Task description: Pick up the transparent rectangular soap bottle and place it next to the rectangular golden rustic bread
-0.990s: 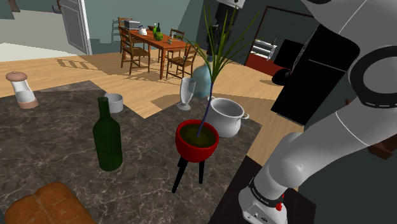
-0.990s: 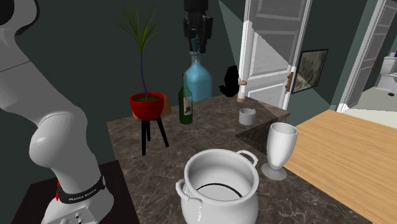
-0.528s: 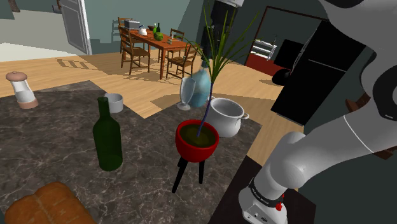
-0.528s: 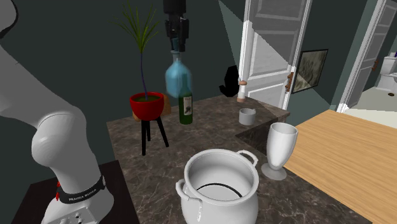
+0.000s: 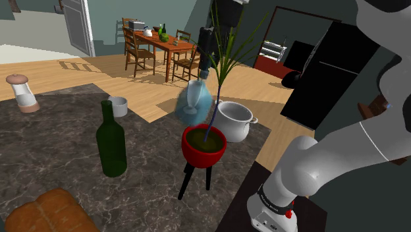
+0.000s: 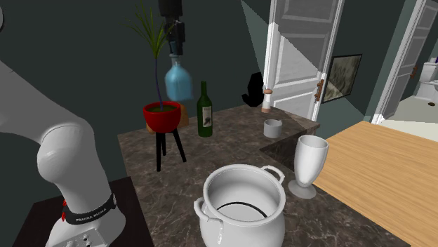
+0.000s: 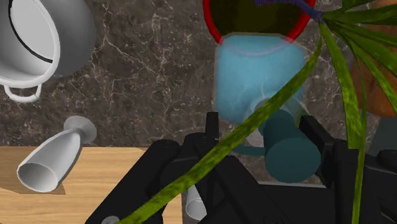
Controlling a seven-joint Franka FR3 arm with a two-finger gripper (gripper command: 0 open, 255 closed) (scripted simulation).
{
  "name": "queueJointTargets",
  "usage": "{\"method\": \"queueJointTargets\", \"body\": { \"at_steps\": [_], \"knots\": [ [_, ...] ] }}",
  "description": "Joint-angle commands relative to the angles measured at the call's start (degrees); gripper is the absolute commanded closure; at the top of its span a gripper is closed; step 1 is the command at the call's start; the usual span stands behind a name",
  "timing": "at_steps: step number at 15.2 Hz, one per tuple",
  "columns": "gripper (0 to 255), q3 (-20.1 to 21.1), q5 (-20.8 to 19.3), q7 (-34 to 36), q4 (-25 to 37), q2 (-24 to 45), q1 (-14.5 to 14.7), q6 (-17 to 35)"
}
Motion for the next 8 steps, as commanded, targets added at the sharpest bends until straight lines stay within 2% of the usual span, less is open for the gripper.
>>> {"method": "queueJointTargets", "body": {
  "at_steps": [1,8],
  "knots": [
    [255,2.16,0.97,2.90,-0.31,-0.68,0.74,-0.01],
    [255,10.22,3.82,13.09,1.90,0.17,2.91,0.05]
  ]
}}
